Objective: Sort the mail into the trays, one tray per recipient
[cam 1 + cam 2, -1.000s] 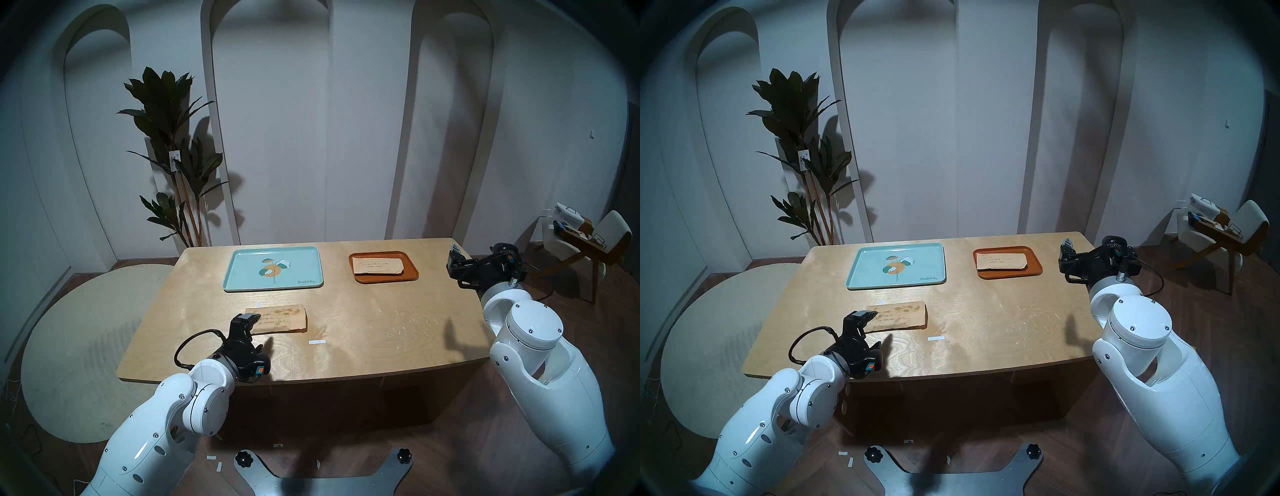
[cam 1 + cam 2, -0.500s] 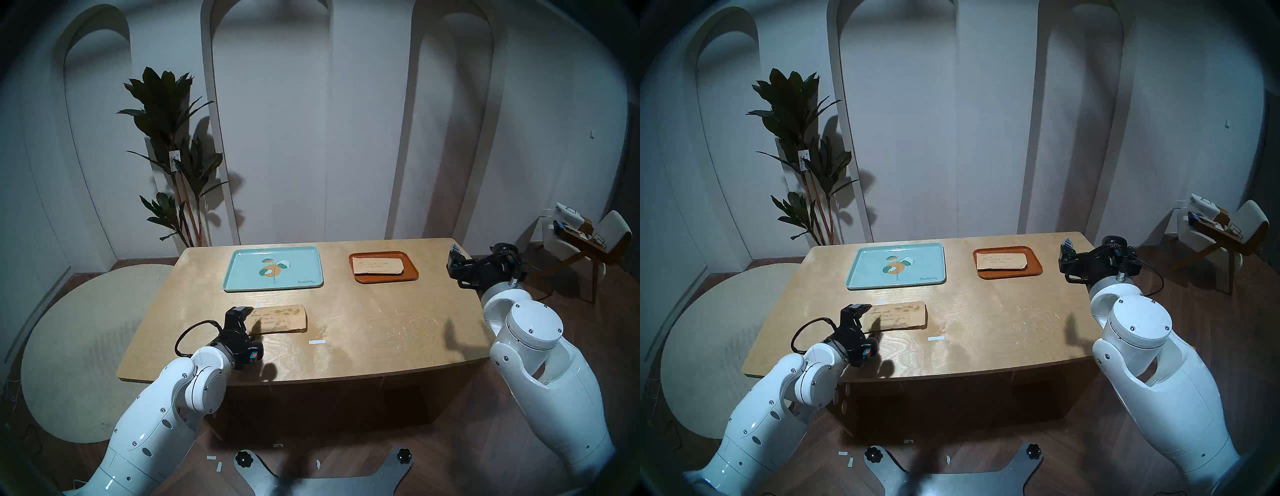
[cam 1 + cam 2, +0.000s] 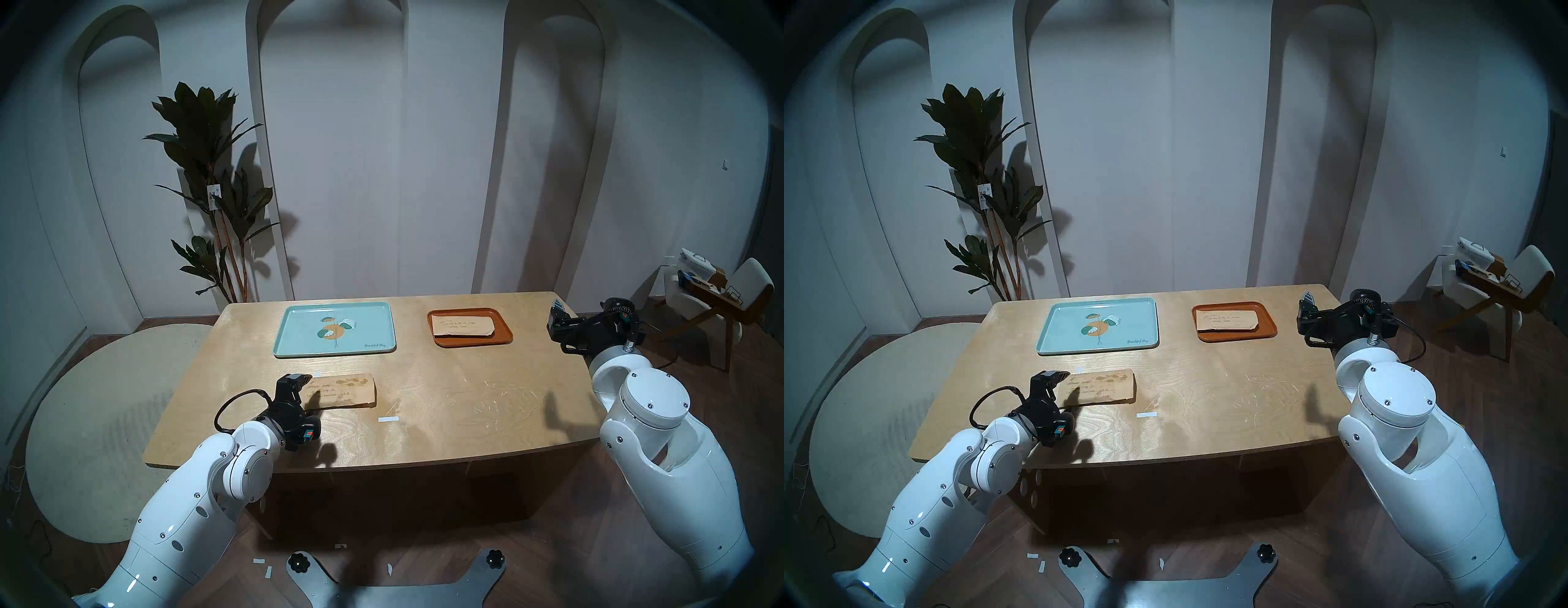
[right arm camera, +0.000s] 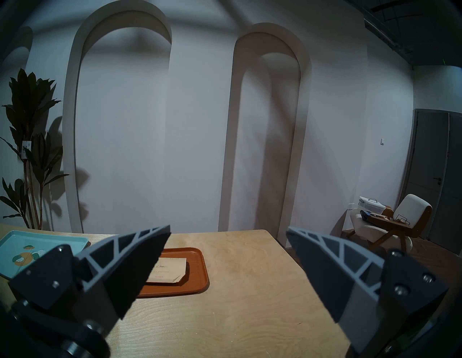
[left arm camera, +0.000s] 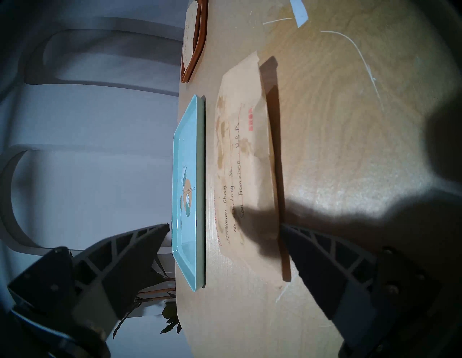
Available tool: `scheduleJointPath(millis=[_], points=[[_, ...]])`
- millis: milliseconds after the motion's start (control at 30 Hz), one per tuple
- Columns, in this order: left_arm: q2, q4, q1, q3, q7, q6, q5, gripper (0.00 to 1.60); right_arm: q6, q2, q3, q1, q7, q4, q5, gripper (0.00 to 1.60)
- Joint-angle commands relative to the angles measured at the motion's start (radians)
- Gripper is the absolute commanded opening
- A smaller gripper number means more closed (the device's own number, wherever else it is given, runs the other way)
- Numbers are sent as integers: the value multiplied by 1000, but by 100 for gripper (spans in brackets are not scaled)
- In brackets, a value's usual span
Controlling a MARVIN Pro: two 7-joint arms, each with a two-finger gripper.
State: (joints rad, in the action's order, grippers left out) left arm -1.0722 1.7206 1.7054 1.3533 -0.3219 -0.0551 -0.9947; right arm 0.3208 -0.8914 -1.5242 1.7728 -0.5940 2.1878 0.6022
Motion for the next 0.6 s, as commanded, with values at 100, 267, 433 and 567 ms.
scheduleJointPath(millis=[100, 267, 433, 567], points=[[-11, 5, -16, 39, -33, 8, 73, 0, -7, -2, -5, -4, 1, 18, 1, 160], [-13, 6, -11, 53, -23, 14, 85, 0, -7, -2, -5, -4, 1, 18, 1, 160], [-11, 17, -11, 71, -19, 14, 92, 0, -7, -2, -5, -4, 1, 18, 1, 160], [22, 54, -16, 75, -66, 6, 79, 35, -7, -2, -5, -5, 1, 18, 1, 160]])
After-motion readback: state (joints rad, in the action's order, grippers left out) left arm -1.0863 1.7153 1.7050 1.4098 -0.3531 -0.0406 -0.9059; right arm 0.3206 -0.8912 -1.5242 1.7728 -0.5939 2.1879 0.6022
